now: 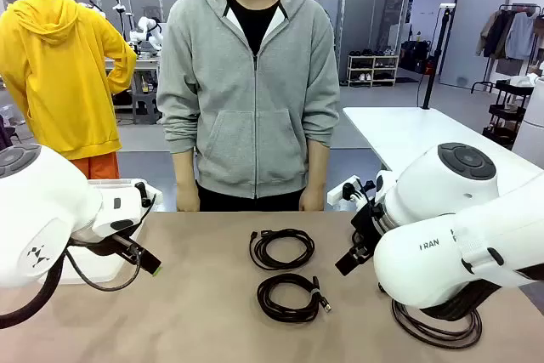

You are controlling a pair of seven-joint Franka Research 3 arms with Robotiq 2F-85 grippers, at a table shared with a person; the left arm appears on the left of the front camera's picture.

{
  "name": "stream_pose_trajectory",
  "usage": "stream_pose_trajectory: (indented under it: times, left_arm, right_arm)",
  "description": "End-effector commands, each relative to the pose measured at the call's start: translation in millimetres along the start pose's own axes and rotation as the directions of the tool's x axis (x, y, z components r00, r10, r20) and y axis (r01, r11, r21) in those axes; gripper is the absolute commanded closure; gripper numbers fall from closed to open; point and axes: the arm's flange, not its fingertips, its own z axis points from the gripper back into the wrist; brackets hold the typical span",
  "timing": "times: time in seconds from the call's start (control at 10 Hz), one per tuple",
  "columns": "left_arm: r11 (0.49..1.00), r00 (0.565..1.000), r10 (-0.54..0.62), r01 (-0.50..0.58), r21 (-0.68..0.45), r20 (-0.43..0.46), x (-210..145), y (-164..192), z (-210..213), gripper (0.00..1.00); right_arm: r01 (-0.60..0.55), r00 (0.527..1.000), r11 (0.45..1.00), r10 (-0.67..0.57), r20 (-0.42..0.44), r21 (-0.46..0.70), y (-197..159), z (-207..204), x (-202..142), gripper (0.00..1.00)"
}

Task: Organize and store the cables.
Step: Place the Power Cable into the Organizing box.

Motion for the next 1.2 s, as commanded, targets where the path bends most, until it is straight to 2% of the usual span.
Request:
stream_pose_trajectory:
  times: [0.0,0.9,1.1]
  left_arm:
    - [1.0,1.0,0.0,0.0,0.0,0.0,0,0,0,0.0]
    - [1.0,1.0,-0.002,0.002,0.0,0.0,0,-1,0,0.0]
    - [0.998,1.0,0.012,-0.011,-0.059,0.012,13,8,46,0.0]
  right_arm:
    - [0.0,1.0,1.0,0.0,0.0,0.0,0,0,0,0.0]
    - [-0.002,1.0,1.0,0.002,0.0,-0.001,0,0,0,0.0]
    - [-0.022,0.999,0.999,0.02,0.031,0.049,-19,52,31,0.0]
